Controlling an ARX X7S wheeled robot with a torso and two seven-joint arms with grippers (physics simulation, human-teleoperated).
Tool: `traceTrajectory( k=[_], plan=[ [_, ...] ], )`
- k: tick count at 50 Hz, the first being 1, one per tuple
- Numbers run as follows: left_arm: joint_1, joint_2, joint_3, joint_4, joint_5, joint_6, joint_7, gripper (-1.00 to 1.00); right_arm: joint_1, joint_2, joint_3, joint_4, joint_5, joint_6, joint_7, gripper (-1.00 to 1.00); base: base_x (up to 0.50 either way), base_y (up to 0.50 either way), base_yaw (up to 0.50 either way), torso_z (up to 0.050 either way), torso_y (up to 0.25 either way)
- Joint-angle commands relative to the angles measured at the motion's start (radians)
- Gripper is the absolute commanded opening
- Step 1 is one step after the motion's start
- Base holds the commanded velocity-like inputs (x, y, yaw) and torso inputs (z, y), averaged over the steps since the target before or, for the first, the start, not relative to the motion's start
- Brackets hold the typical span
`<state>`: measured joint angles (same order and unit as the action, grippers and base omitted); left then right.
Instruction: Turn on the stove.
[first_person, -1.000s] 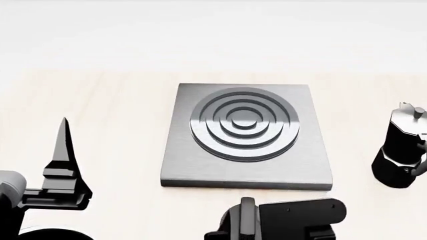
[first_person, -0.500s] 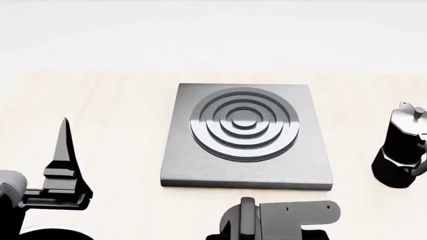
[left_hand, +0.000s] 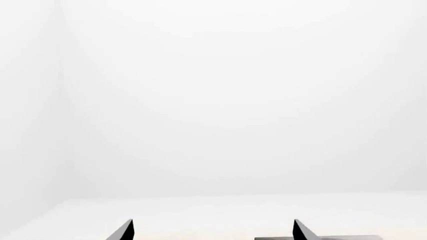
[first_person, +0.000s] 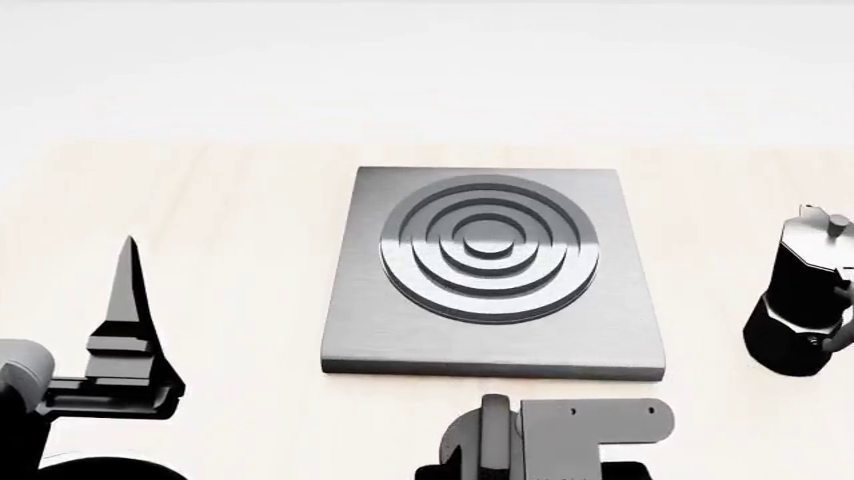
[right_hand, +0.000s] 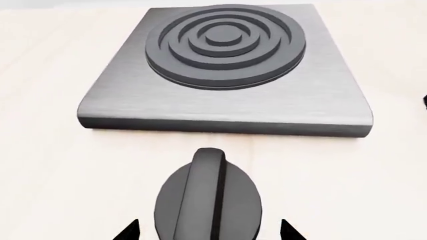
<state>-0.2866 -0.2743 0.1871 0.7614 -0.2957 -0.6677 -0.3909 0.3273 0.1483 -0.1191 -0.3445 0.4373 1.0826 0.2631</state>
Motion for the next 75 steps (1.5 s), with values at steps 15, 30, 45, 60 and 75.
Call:
traceTrajectory(
  k=[15, 30, 45, 60, 75],
  plan=[
    [-0.003, -0.009, 0.003, -0.003, -0.008, 0.003, -0.011, 1.00, 0.012, 0.001, 0.000, 0.083, 0.022, -0.033, -0.013, 1.00, 0.00, 0.00, 0.00, 0.000, 0.000],
    [-0.001, -0.013, 0.003, -0.003, -0.015, 0.008, -0.016, 1.00, 0.012, 0.003, 0.001, 0.116, 0.024, -0.051, -0.002, 1.00, 0.00, 0.00, 0.00, 0.000, 0.000],
    [-0.005, -0.018, 0.006, -0.002, -0.021, 0.006, -0.023, 1.00, -0.003, 0.020, -0.003, 0.123, 0.009, -0.061, 0.029, 1.00, 0.00, 0.00, 0.00, 0.000, 0.000],
    [-0.006, -0.021, 0.009, -0.004, -0.026, 0.009, -0.028, 1.00, -0.018, 0.038, 0.006, 0.104, 0.004, -0.058, 0.059, 1.00, 0.00, 0.00, 0.00, 0.000, 0.000],
    [-0.005, -0.026, 0.012, -0.003, -0.031, 0.011, -0.034, 1.00, -0.039, 0.056, 0.020, 0.075, -0.009, -0.064, 0.100, 1.00, 0.00, 0.00, 0.00, 0.000, 0.000]
  ],
)
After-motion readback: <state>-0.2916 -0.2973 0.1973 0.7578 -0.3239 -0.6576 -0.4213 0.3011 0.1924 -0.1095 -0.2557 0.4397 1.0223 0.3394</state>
